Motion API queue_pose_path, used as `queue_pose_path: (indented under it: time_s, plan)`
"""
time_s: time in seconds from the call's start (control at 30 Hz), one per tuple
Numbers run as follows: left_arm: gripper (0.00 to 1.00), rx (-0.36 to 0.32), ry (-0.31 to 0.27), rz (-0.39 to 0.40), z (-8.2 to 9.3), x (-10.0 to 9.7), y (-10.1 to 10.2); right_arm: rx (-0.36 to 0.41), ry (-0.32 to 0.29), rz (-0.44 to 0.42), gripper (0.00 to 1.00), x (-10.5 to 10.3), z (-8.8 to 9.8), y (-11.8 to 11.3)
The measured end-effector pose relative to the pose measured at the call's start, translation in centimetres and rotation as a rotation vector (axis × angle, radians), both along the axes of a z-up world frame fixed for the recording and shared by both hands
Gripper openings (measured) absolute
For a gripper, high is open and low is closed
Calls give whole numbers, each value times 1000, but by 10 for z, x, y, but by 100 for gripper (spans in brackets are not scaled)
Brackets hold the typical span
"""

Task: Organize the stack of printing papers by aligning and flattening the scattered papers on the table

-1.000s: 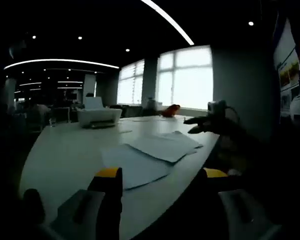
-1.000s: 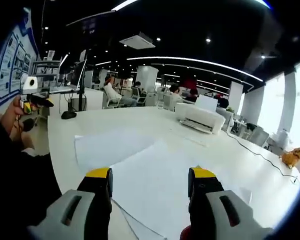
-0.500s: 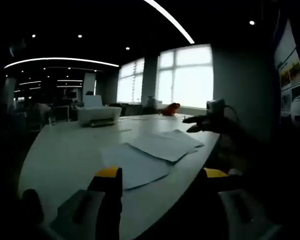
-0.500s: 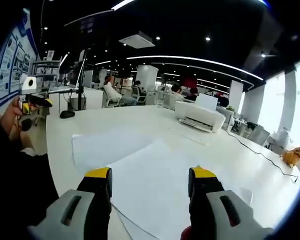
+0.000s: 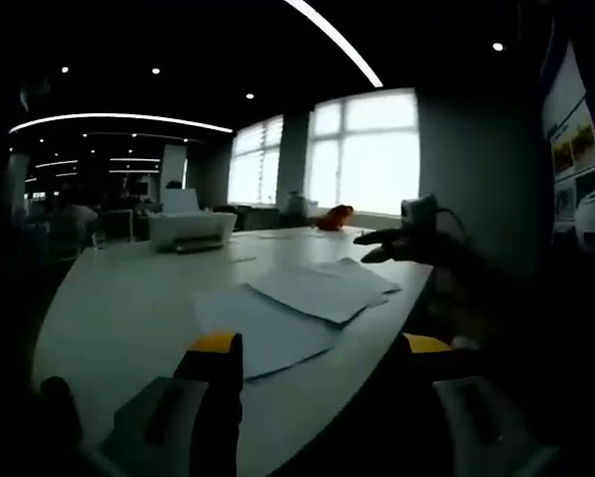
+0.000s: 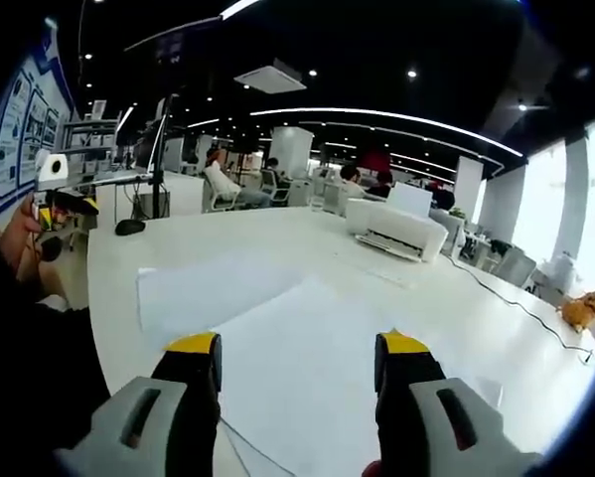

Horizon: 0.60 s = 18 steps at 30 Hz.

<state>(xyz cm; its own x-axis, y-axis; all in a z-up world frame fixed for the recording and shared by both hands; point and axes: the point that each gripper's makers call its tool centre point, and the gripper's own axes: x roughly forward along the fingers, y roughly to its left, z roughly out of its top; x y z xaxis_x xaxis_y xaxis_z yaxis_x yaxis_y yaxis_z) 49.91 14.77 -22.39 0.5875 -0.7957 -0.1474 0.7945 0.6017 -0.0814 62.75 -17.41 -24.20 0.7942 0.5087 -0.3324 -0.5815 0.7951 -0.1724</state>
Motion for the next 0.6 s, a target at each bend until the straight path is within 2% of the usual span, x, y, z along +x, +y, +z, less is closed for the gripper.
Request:
queue_pose_path:
  time_s: [0.6]
  plan:
    - [66, -1, 6, -7, -2, 0, -3, -10, 18, -8, 61, 15, -8, -2]
